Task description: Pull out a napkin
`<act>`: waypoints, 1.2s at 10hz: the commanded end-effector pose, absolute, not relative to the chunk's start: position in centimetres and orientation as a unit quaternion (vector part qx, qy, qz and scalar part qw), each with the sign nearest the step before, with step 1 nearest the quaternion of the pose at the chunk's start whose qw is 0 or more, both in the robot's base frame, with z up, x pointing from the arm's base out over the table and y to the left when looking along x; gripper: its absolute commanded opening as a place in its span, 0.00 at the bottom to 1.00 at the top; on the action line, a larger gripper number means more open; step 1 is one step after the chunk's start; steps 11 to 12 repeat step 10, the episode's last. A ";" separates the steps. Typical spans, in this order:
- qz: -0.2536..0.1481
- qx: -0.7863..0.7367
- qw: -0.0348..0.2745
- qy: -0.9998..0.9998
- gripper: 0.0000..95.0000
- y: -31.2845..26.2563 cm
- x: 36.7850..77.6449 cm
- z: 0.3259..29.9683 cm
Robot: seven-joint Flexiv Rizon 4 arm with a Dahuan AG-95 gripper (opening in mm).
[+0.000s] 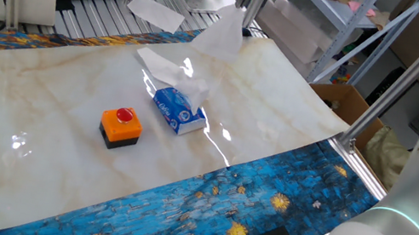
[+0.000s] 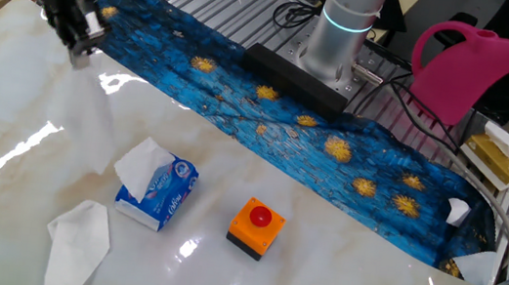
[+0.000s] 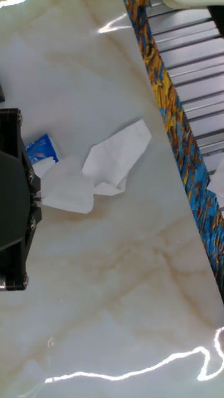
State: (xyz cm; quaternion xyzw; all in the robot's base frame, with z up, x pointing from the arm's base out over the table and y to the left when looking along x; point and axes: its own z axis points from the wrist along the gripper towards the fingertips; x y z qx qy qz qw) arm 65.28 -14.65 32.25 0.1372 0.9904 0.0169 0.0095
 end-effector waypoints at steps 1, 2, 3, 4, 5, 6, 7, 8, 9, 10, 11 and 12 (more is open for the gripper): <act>0.021 0.166 0.009 0.986 0.00 -14.6 65.6 32.0; 0.022 0.177 0.009 0.984 0.00 -14.6 65.7 32.0; 0.023 0.188 0.009 0.982 0.00 -14.6 65.7 32.0; 0.023 0.190 0.009 0.981 0.00 -14.6 65.7 32.0; 0.023 0.196 0.009 0.980 0.00 -14.6 65.7 32.0; 0.023 0.198 0.009 0.980 0.00 -14.6 65.7 31.9; 0.023 0.199 0.009 0.980 0.00 -14.6 65.7 31.9; 0.025 0.185 0.009 0.982 0.00 -14.6 65.7 31.9; 0.027 0.171 0.009 0.985 0.00 -14.6 65.7 31.9; 0.027 0.167 0.009 0.985 0.00 -14.6 65.7 31.9; 0.027 0.167 0.009 0.985 0.00 -14.6 65.7 31.9; 0.027 0.167 0.009 0.985 0.00 -14.6 65.7 31.9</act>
